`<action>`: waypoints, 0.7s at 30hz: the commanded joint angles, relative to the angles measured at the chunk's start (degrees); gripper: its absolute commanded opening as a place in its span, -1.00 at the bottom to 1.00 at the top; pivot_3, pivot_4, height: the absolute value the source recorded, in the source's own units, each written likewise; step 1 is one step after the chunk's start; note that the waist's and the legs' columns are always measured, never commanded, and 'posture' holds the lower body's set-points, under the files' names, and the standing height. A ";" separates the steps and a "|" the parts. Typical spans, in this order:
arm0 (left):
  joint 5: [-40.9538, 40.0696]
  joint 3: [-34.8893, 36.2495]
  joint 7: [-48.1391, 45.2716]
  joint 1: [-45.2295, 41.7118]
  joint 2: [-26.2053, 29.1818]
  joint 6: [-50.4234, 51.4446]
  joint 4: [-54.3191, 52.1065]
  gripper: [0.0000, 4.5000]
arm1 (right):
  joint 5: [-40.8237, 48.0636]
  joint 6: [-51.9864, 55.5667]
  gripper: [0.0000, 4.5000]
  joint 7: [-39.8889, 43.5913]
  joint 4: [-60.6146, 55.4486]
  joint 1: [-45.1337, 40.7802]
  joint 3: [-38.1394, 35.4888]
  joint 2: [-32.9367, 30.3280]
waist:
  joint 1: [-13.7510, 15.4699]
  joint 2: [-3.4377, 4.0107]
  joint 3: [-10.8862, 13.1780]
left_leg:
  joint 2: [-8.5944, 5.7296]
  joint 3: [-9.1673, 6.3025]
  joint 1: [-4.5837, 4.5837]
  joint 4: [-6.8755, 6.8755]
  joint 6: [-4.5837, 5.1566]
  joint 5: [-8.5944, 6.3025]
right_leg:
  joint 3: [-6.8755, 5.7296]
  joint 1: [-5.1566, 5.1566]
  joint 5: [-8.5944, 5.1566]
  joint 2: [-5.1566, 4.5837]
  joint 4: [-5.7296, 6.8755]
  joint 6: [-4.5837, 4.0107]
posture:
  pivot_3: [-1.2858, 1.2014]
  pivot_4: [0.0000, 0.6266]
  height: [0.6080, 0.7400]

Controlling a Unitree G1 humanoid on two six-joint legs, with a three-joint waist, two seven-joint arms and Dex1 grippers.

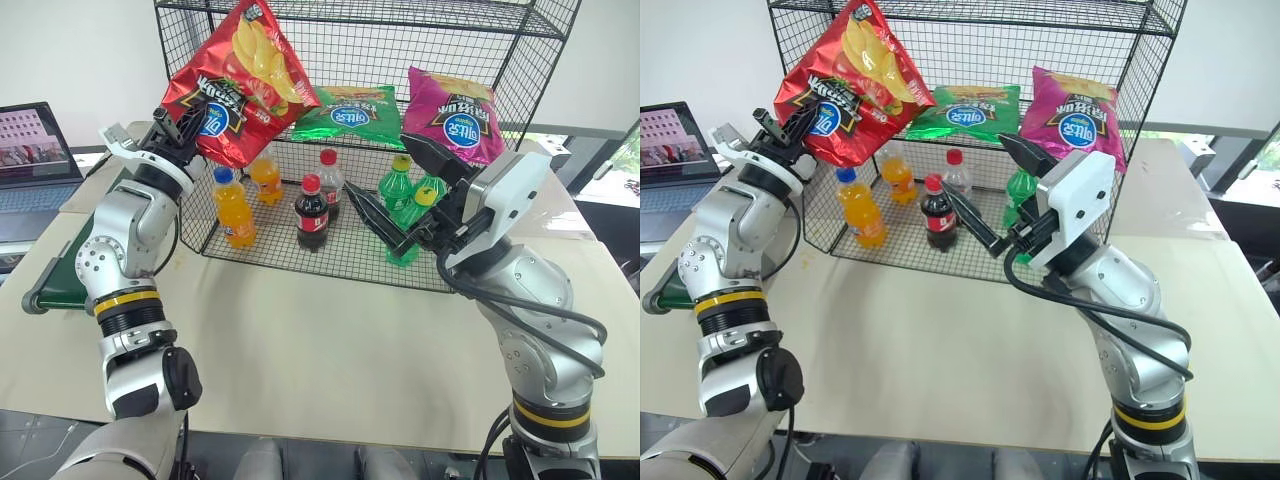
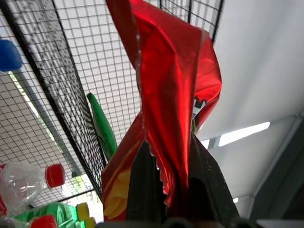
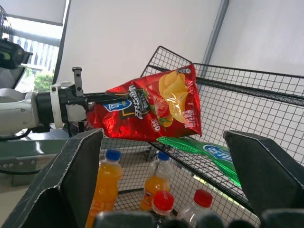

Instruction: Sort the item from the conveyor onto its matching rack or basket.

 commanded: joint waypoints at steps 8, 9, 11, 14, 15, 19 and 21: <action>2.87 2.68 6.78 1.91 -6.57 -8.33 -7.45 -0.99 | -0.21 0.09 1.00 -1.18 -2.73 0.10 -1.46 -0.90 | 0.01 -0.02 0.01 | -0.01 -0.01 0.00 0.02 -0.01 0.01 | 0.00 0.01 0.00 -0.01 0.00 0.00 | 0.03 -0.52 1.00; 3.05 2.55 6.73 2.00 -6.85 -8.38 -7.72 -0.99 | -0.21 0.13 1.00 -1.29 -2.83 0.22 -1.59 -0.98 | 0.02 -0.02 0.00 | -0.01 -0.01 -0.01 0.02 -0.01 0.01 | 0.00 0.02 0.00 -0.01 -0.01 0.00 | 0.03 -0.52 1.00; 3.42 2.23 6.50 1.99 -7.24 -8.32 -8.03 -0.99 | -0.16 0.17 1.00 -1.47 -2.97 0.36 -1.71 -1.09 | 0.03 -0.02 0.00 | -0.02 -0.01 0.00 0.03 -0.01 0.01 | 0.00 0.04 0.01 -0.02 -0.02 0.01 | 0.03 -0.52 1.00; 4.62 2.22 5.13 -0.88 -8.00 -9.84 -5.42 -0.99 | -0.27 0.10 1.00 -1.62 -3.09 0.61 -1.51 -1.18 | 0.20 -0.03 0.01 | -0.04 -0.01 0.00 0.05 -0.01 0.01 | 0.00 0.06 0.01 -0.02 -0.03 0.01 | 0.03 -0.52 1.00; 4.88 2.17 4.86 -1.68 -8.31 -10.23 -4.80 -0.99 | -0.26 0.08 1.00 -1.63 -3.11 0.67 -1.51 -1.22 | 0.26 -0.04 0.02 | -0.04 -0.02 0.00 0.06 -0.01 0.01 | -0.01 0.07 0.01 -0.02 -0.05 0.02 | 0.03 -0.52 1.00; 5.60 1.96 4.31 -4.12 -10.13 -11.39 -4.35 -0.99 | -0.36 0.15 1.00 -1.79 -3.24 0.52 -1.55 -1.39 | 0.31 -0.04 0.02 | -0.06 -0.03 -0.03 0.06 -0.01 0.01 | -0.02 0.10 0.03 -0.03 -0.13 0.05 | 0.03 -0.52 1.00; 6.49 2.39 4.71 -5.19 -11.28 -12.98 -3.80 -0.99 | -0.41 0.15 1.00 -1.81 -3.30 0.53 -1.62 -1.53 | 0.24 -0.04 0.01 | -0.07 -0.03 -0.02 0.05 0.00 0.01 | -0.02 0.10 0.03 -0.03 -0.14 0.05 | 0.03 -0.52 1.00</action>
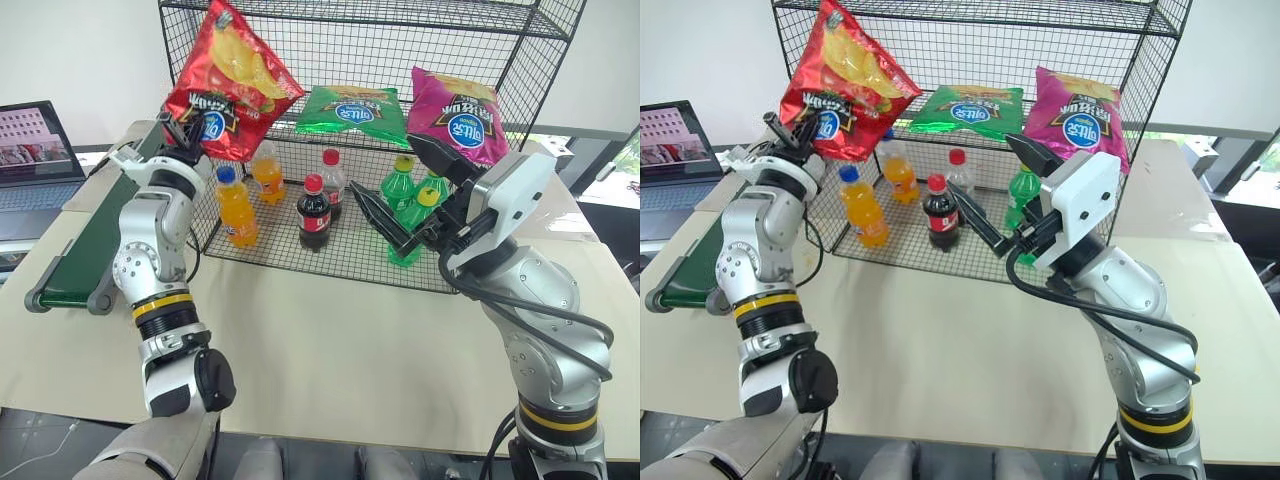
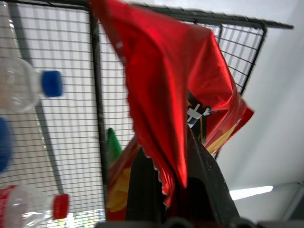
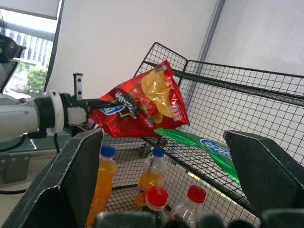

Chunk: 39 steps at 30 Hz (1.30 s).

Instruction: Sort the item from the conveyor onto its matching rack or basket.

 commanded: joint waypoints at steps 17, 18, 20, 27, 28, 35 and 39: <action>0.01 -0.31 7.85 1.78 -6.73 -6.84 -9.53 -0.99 | 0.32 0.95 1.00 -0.59 -2.68 -0.22 -2.04 -1.36 | -0.01 -0.01 0.00 | -0.02 -0.01 0.03 0.05 0.00 0.00 | 0.01 0.08 0.01 -0.01 -0.02 0.01 | 0.03 -0.52 1.00; 0.23 -0.45 7.32 1.34 -6.50 -6.77 -9.05 -0.99 | 0.32 0.93 1.00 -0.55 -2.64 -0.31 -1.99 -1.37 | 0.01 -0.01 0.00 | -0.02 -0.01 0.03 0.05 0.00 0.01 | 0.01 0.08 0.01 -0.01 -0.03 0.01 | 0.03 -0.52 1.00; 1.78 -0.88 5.46 -0.95 -6.06 -7.51 -7.44 -0.99 | 0.22 0.90 1.00 -0.33 -2.36 -1.02 -1.87 -1.55 | 0.05 -0.02 0.01 | -0.03 -0.02 0.02 0.05 0.00 0.01 | 0.00 0.08 0.01 -0.01 -0.04 0.02 | 0.03 -0.52 1.00; 7.18 -0.20 1.18 -8.87 -5.92 -12.61 -2.25 -0.99 | -0.57 0.54 1.00 0.00 -0.75 -5.18 -2.07 -2.32 | 0.02 -0.03 0.02 | -0.05 -0.02 0.03 0.00 0.01 0.00 | 0.00 0.11 0.01 -0.01 -0.14 0.02 | 0.03 -0.52 1.00; 7.59 -0.09 0.43 -9.67 -6.04 -12.94 -1.45 -0.99 | -0.67 0.49 1.00 -0.10 -0.59 -5.55 -1.97 -2.30 | 0.01 -0.03 0.02 | -0.04 -0.02 0.05 0.00 0.02 0.00 | 0.00 0.13 0.01 -0.01 -0.14 0.02 | 0.03 -0.52 1.00; 9.57 0.44 -2.40 -12.46 -7.75 -14.83 2.90 -0.99 | -1.17 0.38 1.00 -0.36 -0.50 -5.74 -1.34 -1.77 | 0.12 -0.03 0.02 | -0.04 -0.02 0.02 0.00 0.01 0.00 | 0.00 0.12 0.01 -0.01 -0.17 0.03 | 0.03 -0.52 1.00; 10.43 1.25 -2.07 -12.98 -8.35 -16.54 3.96 -0.99 | -1.25 0.44 1.00 -0.34 -0.30 -5.63 -1.51 -1.80 | 0.11 -0.03 0.02 | -0.04 -0.02 0.02 0.00 0.02 0.00 | 0.00 0.12 0.01 -0.01 -0.17 0.03 | 0.03 -0.52 1.00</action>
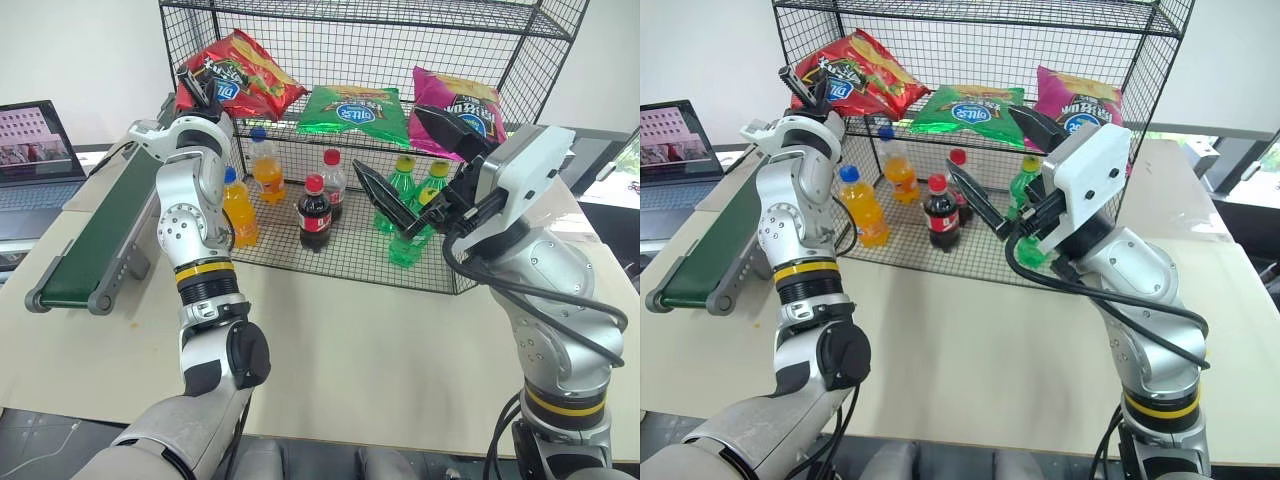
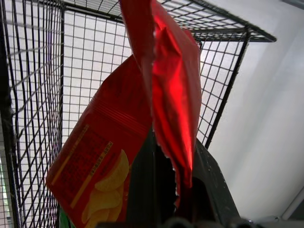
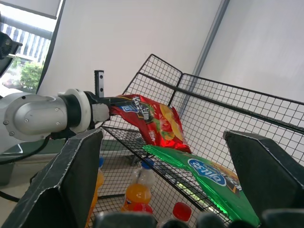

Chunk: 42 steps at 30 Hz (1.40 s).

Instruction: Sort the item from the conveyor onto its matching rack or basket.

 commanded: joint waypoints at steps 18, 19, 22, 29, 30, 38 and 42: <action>2.04 -1.44 2.45 3.19 -1.76 2.26 -8.90 0.49 | -0.30 -0.47 1.00 -0.25 -0.81 0.18 -0.32 1.34 | 0.10 0.00 0.00 | 0.01 0.00 0.02 0.00 0.00 0.00 | 0.01 0.00 0.01 0.00 0.03 0.01 | 0.03 -0.52 1.00; 0.77 -1.95 4.21 5.05 -1.14 4.30 -12.25 0.71 | -0.24 -0.60 1.00 -0.14 -0.69 0.37 -0.34 1.40 | -0.06 0.00 0.00 | 0.01 0.00 0.03 -0.01 0.00 0.00 | 0.01 0.00 0.01 0.00 0.04 0.01 | 0.03 -0.52 1.00; -3.14 -3.41 8.76 9.67 1.10 9.35 -19.72 0.95 | -0.01 -0.92 1.00 0.28 -0.41 0.87 -0.37 1.57 | -0.35 0.00 0.00 | 0.02 -0.02 0.05 0.00 0.00 0.00 | 0.01 0.00 0.01 0.00 0.13 0.01 | 0.03 -0.52 1.00; -18.00 -8.08 12.88 27.51 18.41 26.67 -35.21 0.95 | 0.72 -1.79 1.00 2.39 -0.25 4.20 -0.29 1.72 | -0.53 0.03 -0.01 | 0.03 -0.06 0.09 0.02 -0.04 0.02 | 0.00 0.01 0.01 -0.01 0.24 0.01 | 0.03 -0.52 1.00; -18.28 -8.83 9.01 31.97 23.32 30.98 -37.36 0.95 | 0.84 -1.91 1.00 2.90 -0.54 5.51 -0.43 1.47 | -0.48 0.04 0.00 | 0.03 -0.06 0.15 0.02 -0.04 0.02 | 0.00 0.04 0.01 -0.01 0.27 0.01 | 0.03 -0.52 1.00; 21.92 -21.14 -21.47 55.21 45.96 30.06 -48.08 0.95 | -0.70 -0.12 1.00 -0.70 -4.50 22.76 1.07 3.35 | -0.31 0.16 0.09 | 0.00 0.05 0.26 -0.42 -0.32 0.16 | -0.10 -0.10 -0.06 -0.11 0.11 -0.08 | 0.03 -0.52 1.00; 45.52 -32.33 -25.92 58.26 44.88 17.35 -44.73 0.95 | -4.81 -2.81 1.00 -5.22 -3.08 32.78 4.02 7.56 | -0.39 0.14 0.07 | 0.02 0.11 0.25 -0.65 -0.56 0.31 | -0.05 -0.25 -0.12 -0.11 0.07 -0.18 | 0.03 -0.52 1.00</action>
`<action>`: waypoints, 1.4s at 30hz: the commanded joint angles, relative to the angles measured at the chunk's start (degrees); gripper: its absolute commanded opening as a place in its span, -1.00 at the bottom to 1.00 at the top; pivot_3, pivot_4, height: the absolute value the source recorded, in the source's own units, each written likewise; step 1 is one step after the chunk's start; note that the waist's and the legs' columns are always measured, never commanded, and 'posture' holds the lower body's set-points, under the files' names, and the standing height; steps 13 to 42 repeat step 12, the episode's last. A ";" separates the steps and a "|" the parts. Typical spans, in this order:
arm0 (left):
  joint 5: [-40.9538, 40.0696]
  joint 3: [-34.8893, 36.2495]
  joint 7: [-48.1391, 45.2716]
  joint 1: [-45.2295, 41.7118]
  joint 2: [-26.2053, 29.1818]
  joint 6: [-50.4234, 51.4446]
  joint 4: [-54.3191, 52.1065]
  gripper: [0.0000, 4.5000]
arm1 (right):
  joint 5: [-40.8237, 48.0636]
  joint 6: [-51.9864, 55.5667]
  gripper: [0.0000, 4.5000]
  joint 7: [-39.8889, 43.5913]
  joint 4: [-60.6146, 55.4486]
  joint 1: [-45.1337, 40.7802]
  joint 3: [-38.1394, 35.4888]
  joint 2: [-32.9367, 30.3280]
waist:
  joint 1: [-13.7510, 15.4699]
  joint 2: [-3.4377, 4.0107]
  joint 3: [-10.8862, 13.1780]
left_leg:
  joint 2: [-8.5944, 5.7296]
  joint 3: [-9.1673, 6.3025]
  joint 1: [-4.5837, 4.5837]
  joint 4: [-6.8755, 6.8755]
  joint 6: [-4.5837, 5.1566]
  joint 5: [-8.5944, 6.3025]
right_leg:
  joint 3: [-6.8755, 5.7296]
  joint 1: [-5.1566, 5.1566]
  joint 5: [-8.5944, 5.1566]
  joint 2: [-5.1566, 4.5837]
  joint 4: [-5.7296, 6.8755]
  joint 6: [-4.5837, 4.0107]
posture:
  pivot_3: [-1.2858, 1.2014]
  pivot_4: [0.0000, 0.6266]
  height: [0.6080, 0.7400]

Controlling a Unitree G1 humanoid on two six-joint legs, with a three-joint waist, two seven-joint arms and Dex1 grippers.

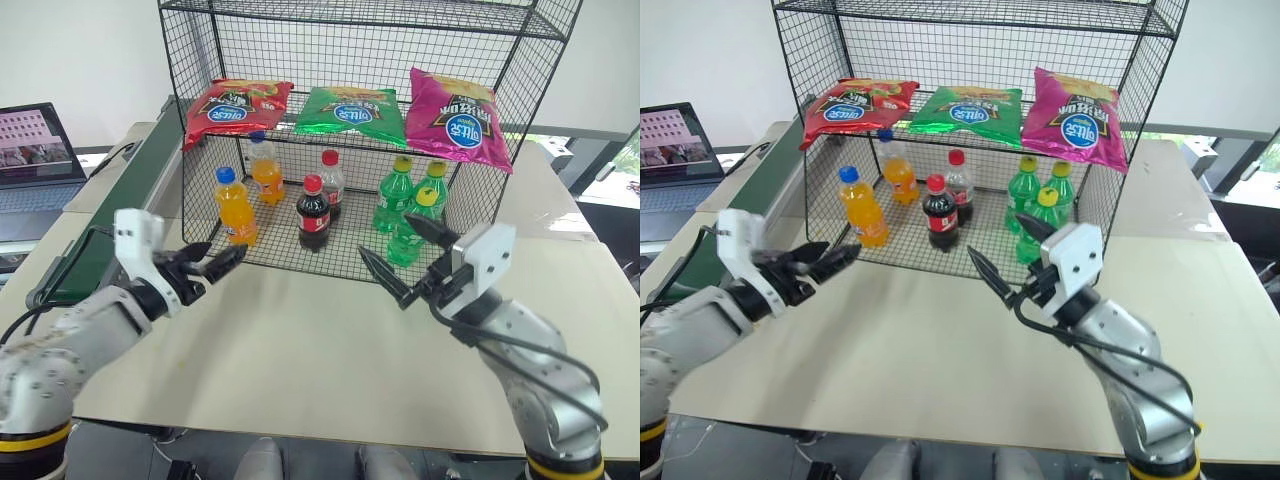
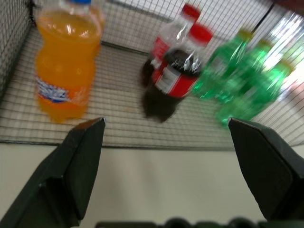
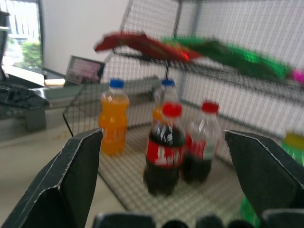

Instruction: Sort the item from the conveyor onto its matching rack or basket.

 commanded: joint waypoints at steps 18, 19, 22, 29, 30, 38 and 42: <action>35.16 -9.64 -7.16 2.69 -16.10 -21.82 14.76 0.95 | -12.04 -9.71 1.00 -11.00 9.41 11.56 -0.32 8.85 | -0.62 -0.03 -0.01 | 0.02 0.02 -0.09 -0.12 0.12 -0.05 | 0.04 -0.08 0.00 0.00 0.01 0.02 | 0.03 -0.52 1.00; 35.16 -9.64 -7.16 2.69 -16.10 -21.82 14.76 0.95 | -12.04 -9.71 1.00 -11.00 9.41 11.56 -0.32 8.85 | -0.62 -0.03 -0.01 | 0.02 0.02 -0.09 -0.12 0.12 -0.05 | 0.04 -0.08 0.00 0.00 0.01 0.02 | 0.03 -0.52 1.00; 35.16 -9.64 -7.16 2.69 -16.10 -21.82 14.76 0.95 | -12.04 -9.71 1.00 -11.00 9.41 11.56 -0.32 8.85 | -0.62 -0.03 -0.01 | 0.02 0.02 -0.09 -0.12 0.12 -0.05 | 0.04 -0.08 0.00 0.00 0.01 0.02 | 0.03 -0.52 1.00; 35.16 -9.64 -7.16 2.69 -16.10 -21.82 14.76 0.95 | -12.04 -9.71 1.00 -11.00 9.41 11.56 -0.32 8.85 | -0.62 -0.03 -0.01 | 0.02 0.02 -0.09 -0.12 0.12 -0.05 | 0.04 -0.08 0.00 0.00 0.01 0.02 | 0.03 -0.52 1.00; 35.16 -9.64 -7.16 2.69 -16.10 -21.82 14.76 0.95 | -12.04 -9.71 1.00 -11.00 9.41 11.56 -0.32 8.85 | -0.62 -0.03 -0.01 | 0.02 0.02 -0.09 -0.12 0.12 -0.05 | 0.04 -0.08 0.00 0.00 0.01 0.02 | 0.03 -0.52 1.00; 35.16 -9.64 -7.16 2.69 -16.10 -21.82 14.76 0.95 | -12.04 -9.71 1.00 -11.00 9.41 11.56 -0.32 8.85 | -0.62 -0.03 -0.01 | 0.02 0.02 -0.09 -0.12 0.12 -0.05 | 0.04 -0.08 0.00 0.00 0.01 0.02 | 0.03 -0.52 1.00; 35.16 -9.64 -7.16 2.69 -16.10 -21.82 14.76 0.95 | -12.04 -9.71 1.00 -11.00 9.41 11.56 -0.32 8.85 | -0.62 -0.03 -0.01 | 0.02 0.02 -0.09 -0.12 0.12 -0.05 | 0.04 -0.08 0.00 0.00 0.01 0.02 | 0.03 -0.52 1.00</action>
